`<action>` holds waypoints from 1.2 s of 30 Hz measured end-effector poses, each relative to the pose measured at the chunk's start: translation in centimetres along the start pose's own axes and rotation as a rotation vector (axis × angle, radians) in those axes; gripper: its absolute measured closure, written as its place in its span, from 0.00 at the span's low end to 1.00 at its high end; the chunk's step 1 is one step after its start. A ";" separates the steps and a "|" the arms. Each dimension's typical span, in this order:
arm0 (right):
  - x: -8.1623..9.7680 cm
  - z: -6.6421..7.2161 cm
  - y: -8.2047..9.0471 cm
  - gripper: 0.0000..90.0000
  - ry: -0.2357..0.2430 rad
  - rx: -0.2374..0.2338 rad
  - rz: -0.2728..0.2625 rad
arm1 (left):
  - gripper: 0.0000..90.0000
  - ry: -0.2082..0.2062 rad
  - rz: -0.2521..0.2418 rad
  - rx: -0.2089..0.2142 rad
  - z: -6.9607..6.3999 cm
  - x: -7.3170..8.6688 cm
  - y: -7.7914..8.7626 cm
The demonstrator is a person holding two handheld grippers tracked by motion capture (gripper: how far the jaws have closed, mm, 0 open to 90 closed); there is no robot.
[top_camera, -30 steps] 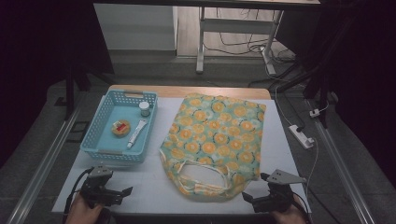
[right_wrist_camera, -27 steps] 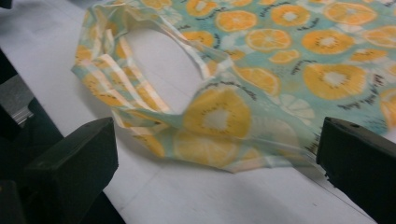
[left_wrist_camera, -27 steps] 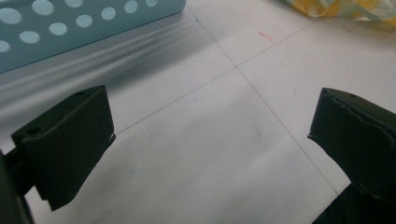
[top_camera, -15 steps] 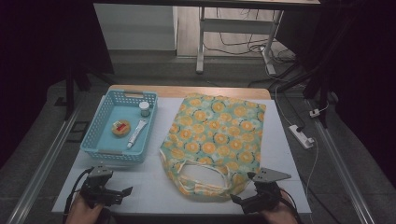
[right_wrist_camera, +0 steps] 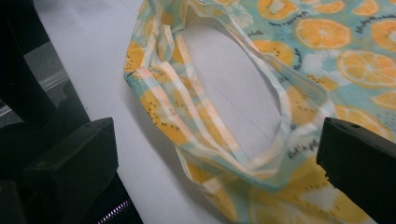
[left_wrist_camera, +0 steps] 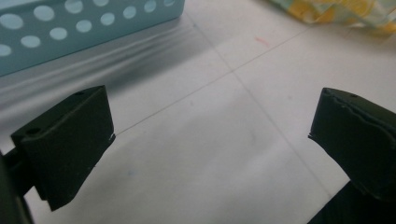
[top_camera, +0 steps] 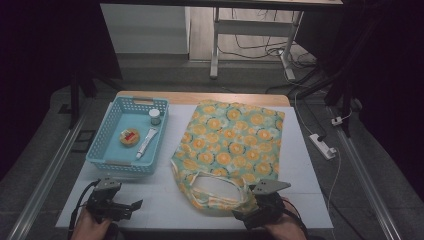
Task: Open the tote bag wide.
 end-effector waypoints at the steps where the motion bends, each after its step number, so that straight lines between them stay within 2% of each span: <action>1: -0.1 0.1 -0.2 0.00 0.003 -0.003 0.001 | 0.00 0.000 0.000 0.000 0.0 0.0 0.0; 12: -0.8 1.2 -2.1 0.00 0.038 -0.027 0.018 | 0.00 -0.003 0.009 0.015 0.1 0.1 -0.4; 17: -0.9 1.9 -3.1 0.00 0.062 -0.040 0.041 | 0.00 -0.010 0.006 0.033 0.0 0.1 -0.4; 28: -0.7 2.9 -5.2 0.00 0.104 -0.054 0.090 | 0.00 -0.010 0.012 0.038 0.0 0.1 -0.5; 32: -0.7 3.4 -5.9 0.06 0.138 -0.060 0.101 | 0.00 -0.011 0.015 0.041 0.0 0.1 -0.5; 36: -0.8 3.7 -6.3 0.18 0.158 -0.082 0.107 | 0.00 -0.016 0.016 0.042 0.0 0.1 -0.5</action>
Point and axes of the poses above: each handheld gripper's, and its own axes: y roughly backward along the jaws, x roughly out of its underside, z roughly to its left, the point moved 6 cm from there along -y, roughly forward along the jaws, and after that the axes turned 5 degrees about -z, right-handed, at the moved point
